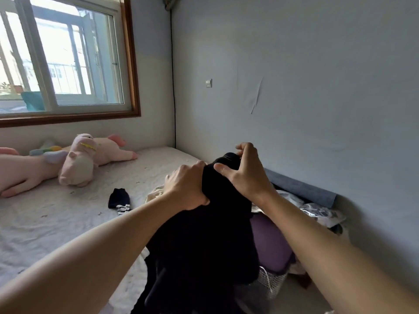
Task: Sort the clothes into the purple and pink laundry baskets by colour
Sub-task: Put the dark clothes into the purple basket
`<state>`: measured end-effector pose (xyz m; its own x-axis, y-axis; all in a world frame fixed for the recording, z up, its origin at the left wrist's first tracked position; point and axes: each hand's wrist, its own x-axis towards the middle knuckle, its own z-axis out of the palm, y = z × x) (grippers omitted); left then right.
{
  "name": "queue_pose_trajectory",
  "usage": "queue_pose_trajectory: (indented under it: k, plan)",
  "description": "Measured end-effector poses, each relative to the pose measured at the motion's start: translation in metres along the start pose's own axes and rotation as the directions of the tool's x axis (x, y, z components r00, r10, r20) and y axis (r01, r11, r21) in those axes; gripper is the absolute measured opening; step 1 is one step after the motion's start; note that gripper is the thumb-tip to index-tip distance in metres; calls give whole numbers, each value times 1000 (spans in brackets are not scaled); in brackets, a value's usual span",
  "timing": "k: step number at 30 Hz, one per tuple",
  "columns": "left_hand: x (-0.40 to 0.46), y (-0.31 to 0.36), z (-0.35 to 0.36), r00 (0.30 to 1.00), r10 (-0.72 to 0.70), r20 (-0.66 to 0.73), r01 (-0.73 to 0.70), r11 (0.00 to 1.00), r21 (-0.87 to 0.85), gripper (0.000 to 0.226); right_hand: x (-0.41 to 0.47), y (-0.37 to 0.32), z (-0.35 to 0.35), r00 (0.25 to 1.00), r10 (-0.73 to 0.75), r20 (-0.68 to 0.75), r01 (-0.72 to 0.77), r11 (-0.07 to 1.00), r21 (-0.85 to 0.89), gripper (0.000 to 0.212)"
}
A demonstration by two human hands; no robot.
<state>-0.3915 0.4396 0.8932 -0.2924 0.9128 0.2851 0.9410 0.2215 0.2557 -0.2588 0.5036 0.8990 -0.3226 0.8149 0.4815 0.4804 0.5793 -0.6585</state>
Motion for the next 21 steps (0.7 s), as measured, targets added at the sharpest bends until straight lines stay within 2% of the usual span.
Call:
queue_pose_trajectory:
  k: [1,2,3,4,5,6,10,14,17,19,21]
  plan:
    - [2,0,-1,1000,-11,8,11,1000,19,64,-5,2,-5,991,-101,82,114,980,-166,89]
    - [4,-1,-2,1000,-13,13,13,999,42,61,-10,4,-8,963,-183,195,245,898,-365,104]
    - [5,-2,-2,1000,-1,11,0,998,65,59,-14,4,-8,922,-241,302,372,763,-529,113]
    - [6,-1,-2,1000,24,7,-24,996,86,56,-17,4,-7,884,-266,384,462,624,-631,117]
    - [5,0,0,998,57,0,-57,993,101,53,-18,2,-4,862,-268,430,504,535,-678,116]
    - [2,3,1,996,94,-4,-93,989,112,49,-19,-1,-2,859,-260,441,510,509,-693,110]
    - [-5,2,11,985,173,30,-175,982,77,53,-20,-11,4,893,-216,395,441,592,-675,73]
    - [-7,-19,25,969,229,90,-218,969,-114,82,-23,-3,-1,918,-117,380,361,644,-674,57]
    - [-6,-37,40,929,283,239,-277,959,-61,95,-31,11,-6,919,-22,395,309,663,-682,51]
    - [-5,-40,49,906,295,305,-319,947,34,89,-40,21,-9,910,31,413,290,665,-688,53]
    - [-7,-36,59,901,329,282,-380,912,152,64,-52,34,-11,900,105,423,248,675,-695,55]
